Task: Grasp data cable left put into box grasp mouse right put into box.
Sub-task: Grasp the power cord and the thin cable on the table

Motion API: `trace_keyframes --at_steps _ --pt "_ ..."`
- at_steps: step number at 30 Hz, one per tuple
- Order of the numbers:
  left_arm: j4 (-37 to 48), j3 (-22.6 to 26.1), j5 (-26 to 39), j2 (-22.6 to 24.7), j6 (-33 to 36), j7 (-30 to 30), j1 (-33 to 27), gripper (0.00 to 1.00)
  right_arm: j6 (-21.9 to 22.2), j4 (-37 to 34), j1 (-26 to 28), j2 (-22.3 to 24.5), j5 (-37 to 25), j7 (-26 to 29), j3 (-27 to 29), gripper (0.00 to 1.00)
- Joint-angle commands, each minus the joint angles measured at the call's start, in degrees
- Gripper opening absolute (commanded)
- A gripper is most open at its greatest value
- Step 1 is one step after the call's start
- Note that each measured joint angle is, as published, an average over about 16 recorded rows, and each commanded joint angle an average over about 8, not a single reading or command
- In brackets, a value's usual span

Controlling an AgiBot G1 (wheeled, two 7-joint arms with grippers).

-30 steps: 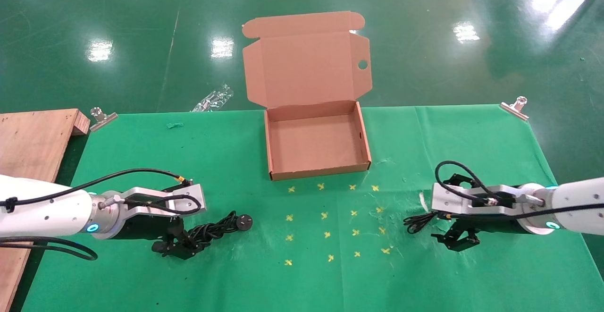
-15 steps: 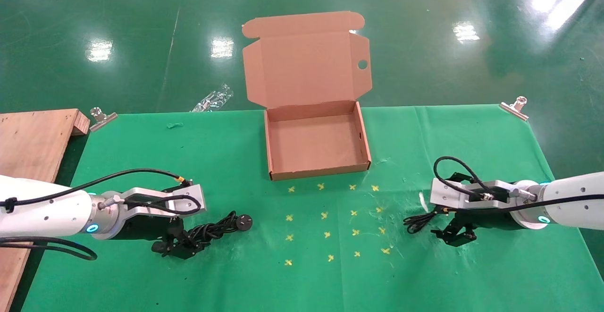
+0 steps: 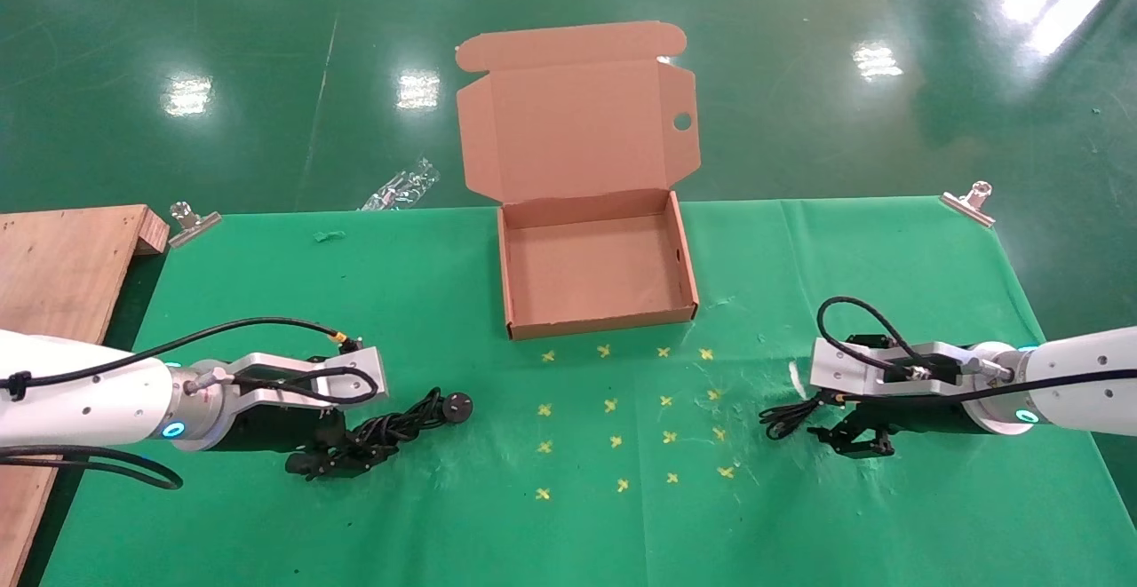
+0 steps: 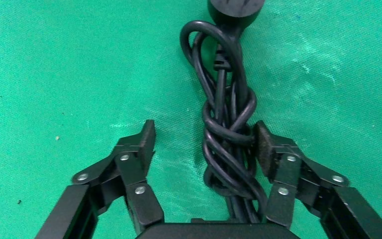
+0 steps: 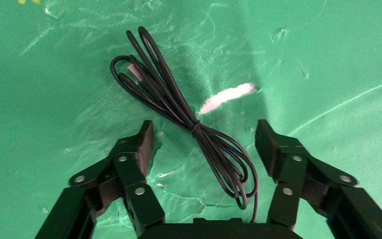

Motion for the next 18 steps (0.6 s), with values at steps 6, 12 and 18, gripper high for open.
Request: trace_keyframes --at_steps 6,12,18 --pt "-0.01 -0.01 -0.07 -0.01 0.0 0.0 0.0 0.0 -0.11 0.21 -0.09 0.12 0.17 0.02 0.04 0.0" --pt "-0.03 -0.03 -0.16 -0.01 0.0 0.0 0.0 0.0 -0.17 0.32 -0.11 0.16 0.28 0.03 0.06 0.0" --pt "-0.05 -0.05 -0.16 -0.02 -0.03 0.0 -0.01 0.0 -0.15 0.35 -0.13 0.18 0.27 0.03 0.07 0.0"
